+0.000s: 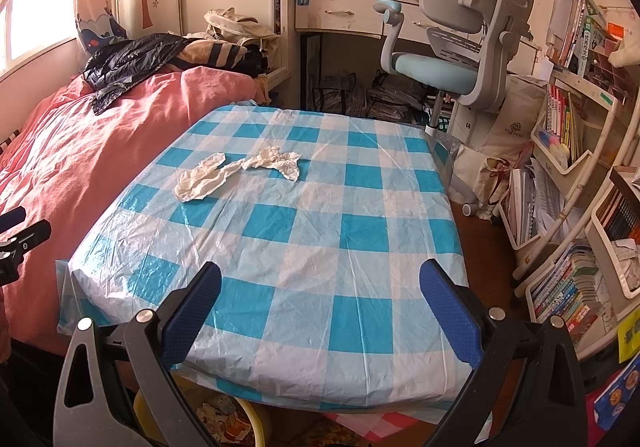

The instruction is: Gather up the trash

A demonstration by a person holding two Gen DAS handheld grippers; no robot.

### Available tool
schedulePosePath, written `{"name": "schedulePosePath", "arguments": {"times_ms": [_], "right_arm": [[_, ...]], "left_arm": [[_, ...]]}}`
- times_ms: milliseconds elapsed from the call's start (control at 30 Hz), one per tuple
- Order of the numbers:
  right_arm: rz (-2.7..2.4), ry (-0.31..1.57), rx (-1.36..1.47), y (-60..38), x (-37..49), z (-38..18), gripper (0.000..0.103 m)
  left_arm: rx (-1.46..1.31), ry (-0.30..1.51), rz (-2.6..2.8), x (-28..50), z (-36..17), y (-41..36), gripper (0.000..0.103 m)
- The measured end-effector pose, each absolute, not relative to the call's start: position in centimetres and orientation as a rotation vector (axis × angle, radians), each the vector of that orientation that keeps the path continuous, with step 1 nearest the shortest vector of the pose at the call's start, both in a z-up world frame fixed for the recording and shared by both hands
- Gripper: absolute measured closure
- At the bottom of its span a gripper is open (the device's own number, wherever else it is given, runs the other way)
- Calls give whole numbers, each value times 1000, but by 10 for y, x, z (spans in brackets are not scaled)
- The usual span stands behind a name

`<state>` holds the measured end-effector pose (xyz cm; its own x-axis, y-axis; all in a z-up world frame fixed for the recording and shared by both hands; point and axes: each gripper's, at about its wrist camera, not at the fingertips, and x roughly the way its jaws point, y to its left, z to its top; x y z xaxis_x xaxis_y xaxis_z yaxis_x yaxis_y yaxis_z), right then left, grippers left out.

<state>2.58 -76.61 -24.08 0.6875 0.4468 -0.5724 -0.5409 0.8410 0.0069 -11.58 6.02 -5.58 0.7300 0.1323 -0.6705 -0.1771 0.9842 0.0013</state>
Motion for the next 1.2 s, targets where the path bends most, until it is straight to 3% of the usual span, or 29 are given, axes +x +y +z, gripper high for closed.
{"name": "schedulePosePath", "arguments": {"times_ms": [1200], "right_arm": [[560,592,-188,-765,25,-240,8]], "left_arm": [[-77,753,191,-112,-61,68,7]]}}
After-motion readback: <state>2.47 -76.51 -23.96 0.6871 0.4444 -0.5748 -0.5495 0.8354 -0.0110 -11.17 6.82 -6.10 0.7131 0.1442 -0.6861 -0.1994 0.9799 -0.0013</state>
